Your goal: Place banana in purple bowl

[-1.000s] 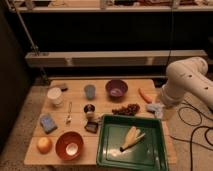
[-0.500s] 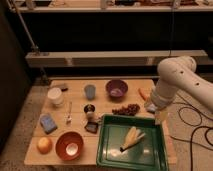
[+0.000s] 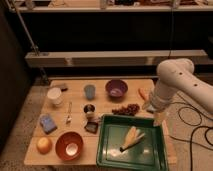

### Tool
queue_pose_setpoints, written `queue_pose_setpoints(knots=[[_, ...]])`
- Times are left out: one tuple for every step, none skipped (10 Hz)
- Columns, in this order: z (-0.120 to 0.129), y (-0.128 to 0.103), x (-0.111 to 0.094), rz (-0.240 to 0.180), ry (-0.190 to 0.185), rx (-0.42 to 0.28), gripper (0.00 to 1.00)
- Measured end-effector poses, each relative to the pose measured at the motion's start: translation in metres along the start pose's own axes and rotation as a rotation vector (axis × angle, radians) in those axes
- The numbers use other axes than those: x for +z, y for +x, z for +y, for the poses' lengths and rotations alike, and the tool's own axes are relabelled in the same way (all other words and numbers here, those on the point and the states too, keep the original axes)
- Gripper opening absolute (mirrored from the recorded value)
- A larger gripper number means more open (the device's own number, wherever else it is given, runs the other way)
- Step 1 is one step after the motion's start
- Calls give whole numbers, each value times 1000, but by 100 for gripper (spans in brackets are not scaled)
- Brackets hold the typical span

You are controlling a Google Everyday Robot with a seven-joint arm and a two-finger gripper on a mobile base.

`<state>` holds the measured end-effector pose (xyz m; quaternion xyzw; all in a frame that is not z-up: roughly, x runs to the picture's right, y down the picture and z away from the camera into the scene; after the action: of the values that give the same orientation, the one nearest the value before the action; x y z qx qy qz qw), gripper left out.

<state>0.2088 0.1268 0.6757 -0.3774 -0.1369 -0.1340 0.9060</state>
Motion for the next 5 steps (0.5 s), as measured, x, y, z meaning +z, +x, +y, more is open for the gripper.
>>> queue_pose_setpoints(knots=[[-9, -18, 21, -20, -17, -49, 65], [-12, -24, 33, -29, -27, -70, 65], [-14, -28, 43, -35, -40, -88, 65], [-15, -34, 55, -34, -59, -108, 65], [-17, -37, 61, -29, -74, -121, 65]])
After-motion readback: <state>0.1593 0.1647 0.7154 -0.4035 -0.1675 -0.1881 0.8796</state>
